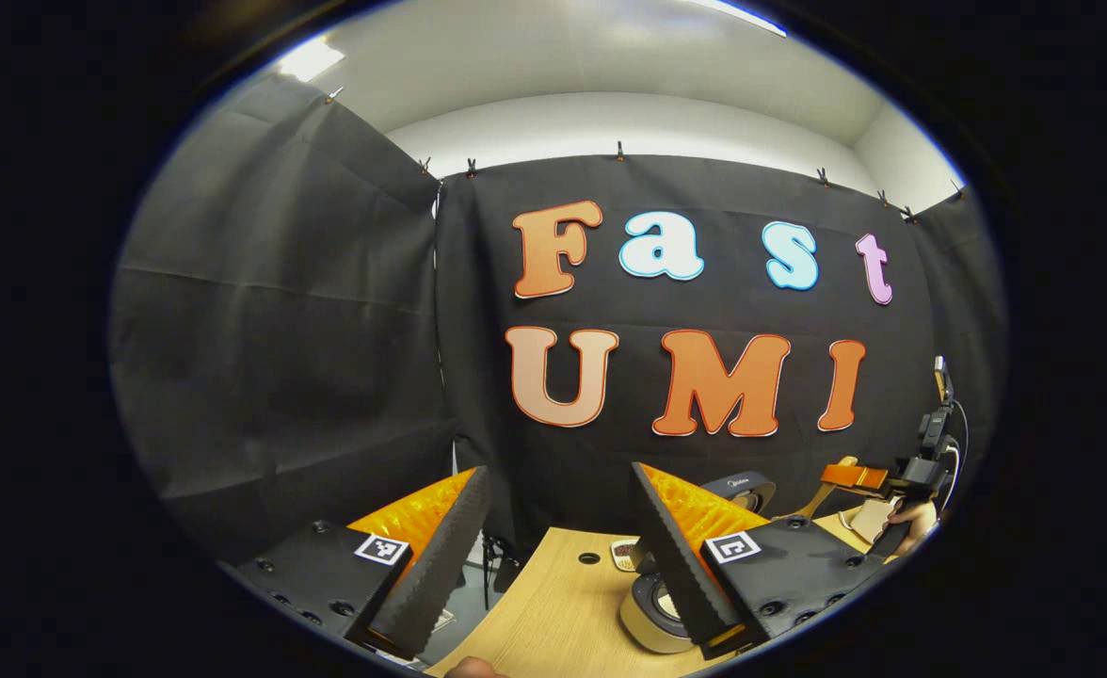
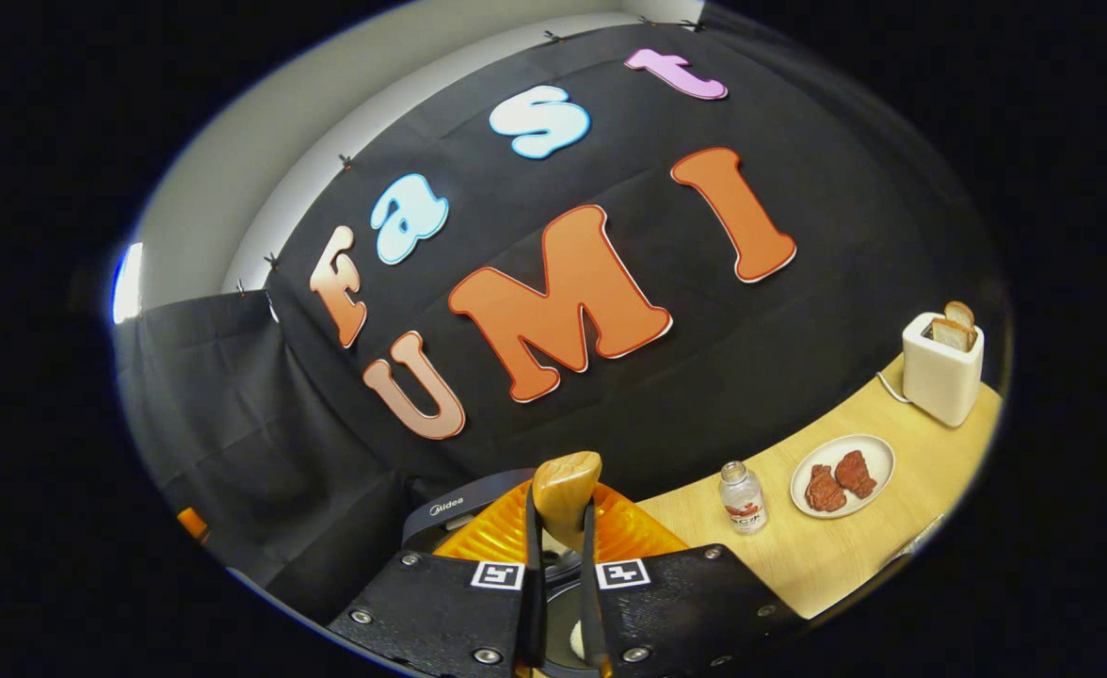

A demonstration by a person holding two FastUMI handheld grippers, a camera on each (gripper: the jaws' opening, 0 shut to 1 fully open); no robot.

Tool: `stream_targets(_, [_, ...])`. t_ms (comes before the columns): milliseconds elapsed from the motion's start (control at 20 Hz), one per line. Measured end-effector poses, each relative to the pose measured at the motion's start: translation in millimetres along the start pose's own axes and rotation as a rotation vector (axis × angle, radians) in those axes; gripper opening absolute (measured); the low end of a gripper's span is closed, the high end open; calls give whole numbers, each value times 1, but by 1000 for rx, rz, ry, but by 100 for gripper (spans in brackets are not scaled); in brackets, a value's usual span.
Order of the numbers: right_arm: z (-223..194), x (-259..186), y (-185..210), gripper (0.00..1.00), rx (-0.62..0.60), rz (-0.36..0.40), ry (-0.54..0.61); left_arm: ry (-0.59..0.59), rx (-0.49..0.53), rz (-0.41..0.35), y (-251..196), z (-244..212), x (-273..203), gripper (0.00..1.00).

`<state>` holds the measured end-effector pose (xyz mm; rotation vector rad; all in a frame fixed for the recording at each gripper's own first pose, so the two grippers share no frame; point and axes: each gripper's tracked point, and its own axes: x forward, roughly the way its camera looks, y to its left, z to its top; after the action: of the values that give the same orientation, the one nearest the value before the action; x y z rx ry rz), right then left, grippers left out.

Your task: Close the left gripper, press the button to open the rice cooker; take a wooden spoon from the chopstick holder with the right hand, scoop a spoonful of rice and pour it into the rice cooker, then put the wooden spoon back into the chopstick holder.

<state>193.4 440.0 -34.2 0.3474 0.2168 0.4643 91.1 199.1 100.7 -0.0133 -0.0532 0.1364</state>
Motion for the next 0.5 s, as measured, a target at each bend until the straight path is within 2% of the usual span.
stream_targets(250, [-2,1,12,14,-79,37,1,1,11,3,-2,-1,3,96])
stream_targets(500, [-9,1,28,14,-220,91,-4,2,2,-4,-8,-1,5,96])
